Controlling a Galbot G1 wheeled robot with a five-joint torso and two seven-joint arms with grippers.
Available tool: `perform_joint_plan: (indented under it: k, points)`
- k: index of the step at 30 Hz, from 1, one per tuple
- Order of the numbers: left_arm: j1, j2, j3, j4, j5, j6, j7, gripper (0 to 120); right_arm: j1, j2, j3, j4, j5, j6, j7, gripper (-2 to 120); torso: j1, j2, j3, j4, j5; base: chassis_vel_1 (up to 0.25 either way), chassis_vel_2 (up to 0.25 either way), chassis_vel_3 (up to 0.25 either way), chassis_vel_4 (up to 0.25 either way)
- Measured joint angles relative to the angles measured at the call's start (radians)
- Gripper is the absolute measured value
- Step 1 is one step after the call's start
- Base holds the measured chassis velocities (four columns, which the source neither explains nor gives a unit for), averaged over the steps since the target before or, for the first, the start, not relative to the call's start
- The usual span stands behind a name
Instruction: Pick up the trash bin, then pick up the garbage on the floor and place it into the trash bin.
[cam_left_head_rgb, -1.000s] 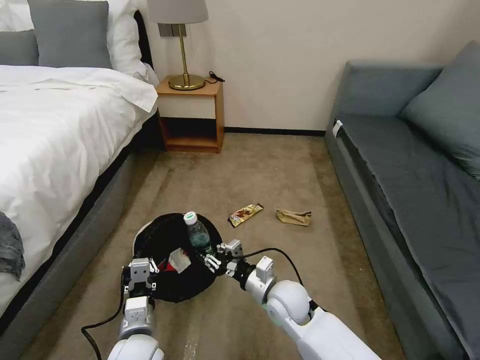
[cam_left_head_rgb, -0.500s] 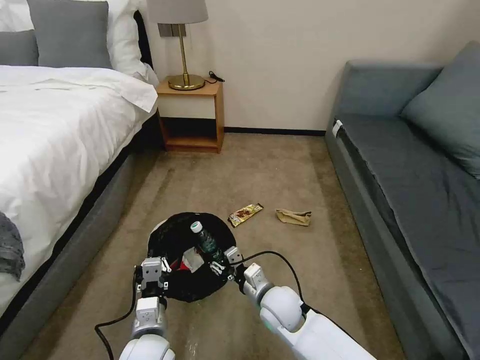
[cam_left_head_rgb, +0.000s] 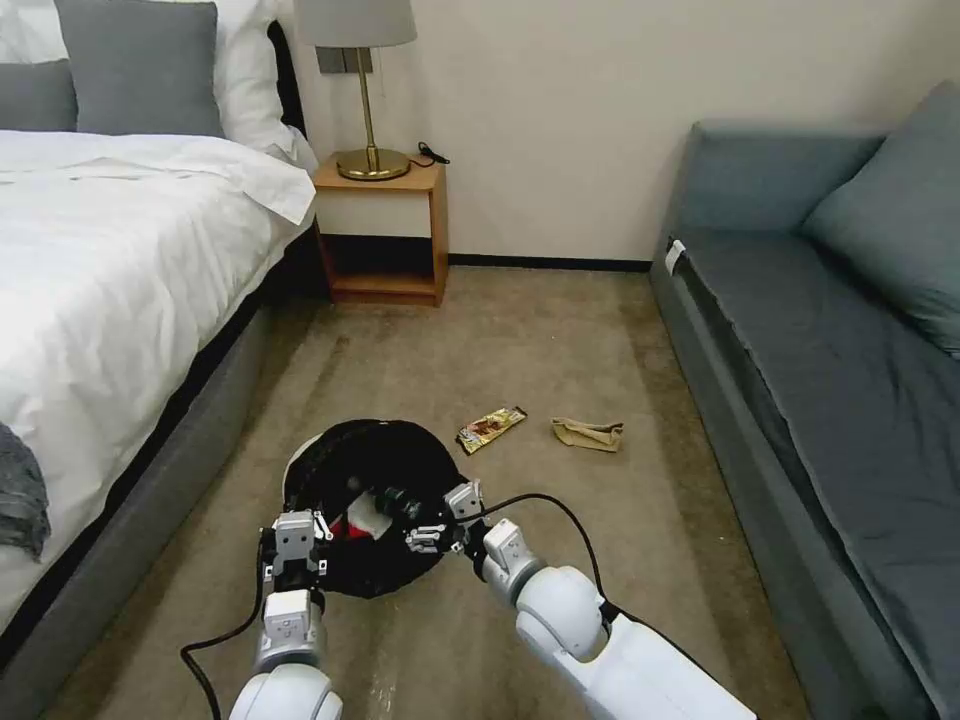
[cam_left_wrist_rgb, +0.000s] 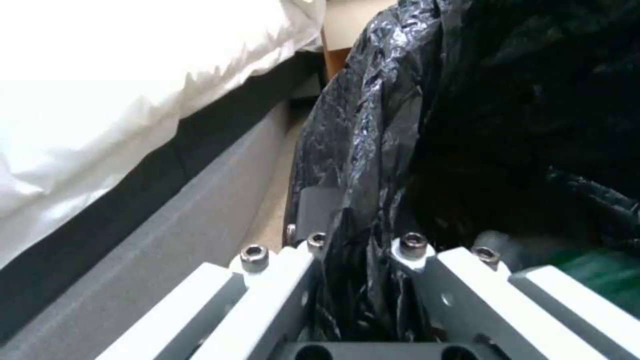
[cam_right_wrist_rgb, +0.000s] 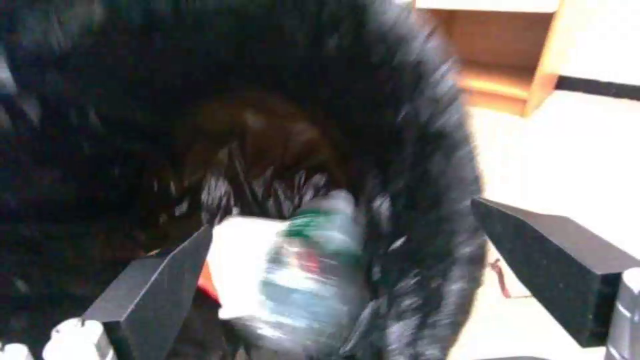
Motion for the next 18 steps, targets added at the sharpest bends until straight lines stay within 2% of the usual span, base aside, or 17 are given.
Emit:
perform_joint_plan:
  k: [9,18]
  points:
    - [-0.003,0.002,-0.018,0.028,0.001,-0.031,0.000,1,-0.048,-0.053,0.086,0.084,0.033,-0.029,0.047,100,0.000,0.000,0.000,-0.0001,0.0000,0.000,0.000,0.000,0.000]
    - [-0.017,-0.004,-0.040,0.079,0.001,-0.049,-0.001,1,-0.053,-0.075,0.234,-0.010,0.084,-0.132,0.160,100,0.000,0.000,0.000,-0.0001,0.0002,0.000,0.000,0.000,0.000]
